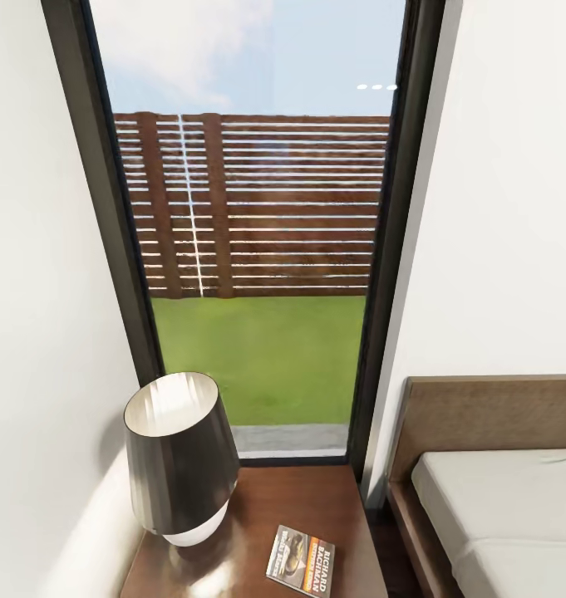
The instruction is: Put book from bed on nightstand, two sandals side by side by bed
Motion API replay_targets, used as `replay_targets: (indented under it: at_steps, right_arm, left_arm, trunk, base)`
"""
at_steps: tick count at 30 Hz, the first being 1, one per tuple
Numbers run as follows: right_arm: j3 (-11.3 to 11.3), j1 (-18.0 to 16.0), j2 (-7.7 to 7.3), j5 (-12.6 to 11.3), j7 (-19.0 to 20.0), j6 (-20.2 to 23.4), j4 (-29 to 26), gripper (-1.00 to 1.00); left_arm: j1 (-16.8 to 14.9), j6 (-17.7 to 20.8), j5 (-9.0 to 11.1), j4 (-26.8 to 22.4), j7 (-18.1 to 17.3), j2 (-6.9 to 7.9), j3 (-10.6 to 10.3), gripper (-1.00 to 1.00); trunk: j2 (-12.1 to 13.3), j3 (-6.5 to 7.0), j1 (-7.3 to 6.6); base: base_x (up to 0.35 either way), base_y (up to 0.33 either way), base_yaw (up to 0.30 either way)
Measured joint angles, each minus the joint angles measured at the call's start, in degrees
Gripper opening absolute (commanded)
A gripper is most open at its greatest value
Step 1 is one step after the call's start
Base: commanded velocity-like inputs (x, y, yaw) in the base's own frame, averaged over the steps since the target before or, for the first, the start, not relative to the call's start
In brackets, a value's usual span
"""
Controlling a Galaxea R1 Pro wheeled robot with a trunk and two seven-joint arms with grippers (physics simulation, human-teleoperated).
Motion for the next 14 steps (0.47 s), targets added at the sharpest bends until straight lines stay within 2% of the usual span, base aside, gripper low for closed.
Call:
replay_targets:
  at_steps: [5, 14]
  right_arm:
    - [0.0, 0.0, 1.15, 0.0, 0.0, 0.0, 0.0, 1.00]
    - [0.0, 0.0, 1.39, 0.0, 0.0, 0.0, 0.0, 1.00]
  left_arm:
    - [0.0, 0.0, 0.0, 0.0, 0.0, -0.04, -0.1, 1.00]
    - [0.0, 0.0, 0.0, 0.0, 0.0, 0.00, -0.1, 1.00]
  trunk:
    - [0.0, 0.00, 0.00]
    - [0.0, 0.00, 0.00]
  base:
    - [0.000, 0.000, 0.000]
    - [0.000, 0.000, 0.000]
